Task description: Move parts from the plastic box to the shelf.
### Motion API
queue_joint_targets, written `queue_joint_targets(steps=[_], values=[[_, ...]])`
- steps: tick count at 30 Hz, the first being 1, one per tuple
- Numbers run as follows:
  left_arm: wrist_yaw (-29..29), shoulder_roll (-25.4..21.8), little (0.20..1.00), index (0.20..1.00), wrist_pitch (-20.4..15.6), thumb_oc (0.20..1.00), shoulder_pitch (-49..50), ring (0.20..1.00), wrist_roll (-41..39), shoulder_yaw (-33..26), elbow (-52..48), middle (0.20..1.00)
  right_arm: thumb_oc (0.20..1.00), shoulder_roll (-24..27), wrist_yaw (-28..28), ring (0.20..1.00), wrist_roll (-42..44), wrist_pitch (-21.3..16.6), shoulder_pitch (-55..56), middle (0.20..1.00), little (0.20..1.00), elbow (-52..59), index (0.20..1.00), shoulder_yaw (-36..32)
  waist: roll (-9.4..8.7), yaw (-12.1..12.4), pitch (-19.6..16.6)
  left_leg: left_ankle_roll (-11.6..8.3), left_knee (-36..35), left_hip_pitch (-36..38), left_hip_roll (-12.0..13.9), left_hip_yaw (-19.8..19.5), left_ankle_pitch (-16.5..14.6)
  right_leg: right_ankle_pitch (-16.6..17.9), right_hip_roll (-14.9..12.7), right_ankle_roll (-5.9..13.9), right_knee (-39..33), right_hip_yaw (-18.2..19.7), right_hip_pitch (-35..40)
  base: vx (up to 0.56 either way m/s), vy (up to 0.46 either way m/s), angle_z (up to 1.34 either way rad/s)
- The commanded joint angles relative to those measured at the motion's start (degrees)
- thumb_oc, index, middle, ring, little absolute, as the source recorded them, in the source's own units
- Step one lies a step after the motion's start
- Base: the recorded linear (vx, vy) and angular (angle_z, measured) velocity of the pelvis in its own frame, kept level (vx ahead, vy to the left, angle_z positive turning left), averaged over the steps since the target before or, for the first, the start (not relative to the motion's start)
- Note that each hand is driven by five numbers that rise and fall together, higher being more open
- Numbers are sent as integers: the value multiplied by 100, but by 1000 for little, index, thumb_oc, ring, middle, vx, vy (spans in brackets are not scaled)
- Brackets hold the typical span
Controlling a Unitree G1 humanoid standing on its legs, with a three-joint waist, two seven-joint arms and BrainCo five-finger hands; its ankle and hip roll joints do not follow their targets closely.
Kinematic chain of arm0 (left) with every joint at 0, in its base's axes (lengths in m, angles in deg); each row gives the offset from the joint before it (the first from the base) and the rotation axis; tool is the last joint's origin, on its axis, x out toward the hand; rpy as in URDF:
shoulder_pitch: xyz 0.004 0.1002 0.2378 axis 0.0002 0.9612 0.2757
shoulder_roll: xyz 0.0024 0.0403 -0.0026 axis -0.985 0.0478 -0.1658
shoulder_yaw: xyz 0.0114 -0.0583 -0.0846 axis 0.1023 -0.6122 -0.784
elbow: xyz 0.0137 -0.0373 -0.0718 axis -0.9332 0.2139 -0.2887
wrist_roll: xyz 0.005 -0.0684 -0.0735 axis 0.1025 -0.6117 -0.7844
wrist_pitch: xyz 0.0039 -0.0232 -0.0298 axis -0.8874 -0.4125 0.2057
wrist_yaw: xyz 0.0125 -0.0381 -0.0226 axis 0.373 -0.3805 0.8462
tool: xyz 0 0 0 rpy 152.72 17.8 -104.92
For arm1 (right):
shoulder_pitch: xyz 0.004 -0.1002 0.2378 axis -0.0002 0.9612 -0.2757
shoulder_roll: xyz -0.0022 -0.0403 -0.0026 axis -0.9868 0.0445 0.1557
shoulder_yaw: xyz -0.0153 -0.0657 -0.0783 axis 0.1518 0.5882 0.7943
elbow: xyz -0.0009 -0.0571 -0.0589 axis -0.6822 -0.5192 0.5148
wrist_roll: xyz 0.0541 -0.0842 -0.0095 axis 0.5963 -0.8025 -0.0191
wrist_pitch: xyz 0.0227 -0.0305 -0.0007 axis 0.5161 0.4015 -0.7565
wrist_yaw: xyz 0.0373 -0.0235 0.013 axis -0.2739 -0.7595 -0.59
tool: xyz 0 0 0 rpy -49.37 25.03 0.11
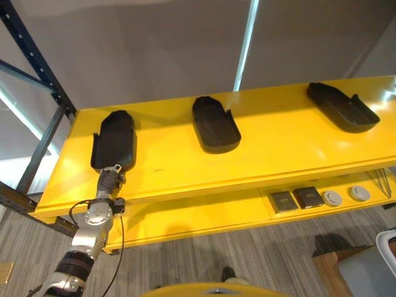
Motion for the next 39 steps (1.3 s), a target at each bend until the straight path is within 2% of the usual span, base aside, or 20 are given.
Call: queue_joint_targets(steps=[1,8,13,17,18,19,20,27,29,30,31,34,35,37,38,39], values=[[-180,-85,200,200,-329,200,-408,200,313,-310,364,200,1000,43,-46,1000,-275,-3,-204,1000,1000,-187,1000,237,-215,-115,34,-5,528,-292,295,-108,-235,-355,-280,280,252,76,95,3,3,-5],[-176,-49,200,200,-410,200,-711,200,356,-301,909,200,1000,67,-81,1000,-315,-13,-269,1000,1000,-236,1000,282,-231,-179,-8,10,545,-268,297,-62,-251,-379,-269,267,280,114,90,4,1,-4],[-95,-31,200,200,-381,200,-678,200,351,-321,816,200,1000,52,-86,1000,-352,-16,-270,1000,1000,-252,1000,261,-235,-166,3,18,565,-277,294,-63,-263,-388,-272,259,295,108,88,0,0,0],[165,-36,200,200,-561,200,-601,200,167,-322,590,200,1000,40,-96,1000,-384,-17,-277,1000,1000,-270,1000,238,-234,-138,15,25,565,-283,283,-80,-264,-388,-271,246,294,99,93,0,0,0],[229,-47,272,272,-592,272,-577,272,122,-332,474,272,1000,38,-99,1000,-390,-7,-280,1000,1000,-262,1000,234,-230,-127,19,25,567,-287,280,-86,-262,-389,-272,243,296,95,94,0,0,0],[296,-72,752,752,-616,752,-545,752,71,-349,294,752,1000,36,-109,1000,-382,-8,-289,1000,1000,-273,1000,224,-229,-103,21,28,563,-287,274,-101,-264,-385,-276,241,292,81,102,0,0,0],[360,-86,1000,1000,-664,1000,-519,1000,50,-360,166,1000,1000,23,-97,1000,-379,-15,-295,1000,1000,-285,1000,225,-225,-85,24,29,565,-290,270,-114,-266,-386,-277,238,290,73,110,0,0,0],[888,-225,1000,1000,-768,1000,-325,1000,-92,-509,-943,1000,1000,-42,-49,1000,-370,-43,-301,1000,1000,-321,1000,173,-196,39,28,38,546,-305,237,-211,-268,-379,-282,226,266,10,151,-5,1,1],[1067,-360,1000,1000,-1045,1000,-250,1000,148,-496,-1371,1000,1000,-86,-12,1000,-367,-47,-312,1000,1000,-357,1000,161,-180,102,25,43,526,-312,216,-262,-266,-373,-284,224,263,-10,166,-12,2,5],[1263,-400,1000,1000,-1063,1000,-216,1000,62,-539,-1678,1000,1000,-91,-7,1000,-342,-61,-326,1000,1000,-389,1000,151,-174,141,24,42,521,-321,211,-285,-264,-374,-284,221,255,-29,173,-27,1,10],[1571,-431,1000,1000,-952,1000,-117,1000,-92,-607,-2147,1000,1000,-91,-16,1000,-344,-79,-353,1000,1000,-438,1000,130,-162,199,28,36,520,-340,206,-322,-260,-369,-287,224,241,-62,184,-27,1,9],[2092,-504,1000,1000,-815,1000,53,1000,-363,-636,-2683,1000,1000,-102,8,1000,-366,-91,-347,1000,1000,-462,1000,106,-135,271,25,25,501,-356,189,-376,-238,-343,-294,240,212,-104,201,-30,9,10],[2524,-564,1000,1000,-709,1000,197,1000,-431,-622,-2939,1000,1000,-87,-3,1000,-414,-105,-356,1000,1000,-490,1000,82,-119,328,17,15,502,-376,176,-415,-228,-332,-300,257,201,-143,207,-44,13,14],[3219,-763,1000,1000,-492,1000,353,1000,-254,-448,-3038,1000,1000,-46,-42,1000,-469,-124,-397,1000,1000,-542,1000,95,-90,391,-2,7,484,-391,165,-454,-209,-306,-305,280,186,-179,204,-55,16,14],[3480,-865,1000,1000,-253,1000,491,1000,-295,-318,-3074,1000,1000,-9,-58,1000,-465,-166,-443,1000,1000,-606,1000,103,-74,428,-2,-6,481,-400,167,-470,-192,-301,-309,290,188,-204,207,-48,18,10],[3584,-899,1000,1000,-170,1000,555,1000,-242,-274,-3085,1000,1000,8,-79,1000,-501,-185,-461,1000,1000,-625,1000,113,-68,442,-5,-10,478,-405,167,-477,-186,-302,-310,295,186,-216,207,-50,26,10]])
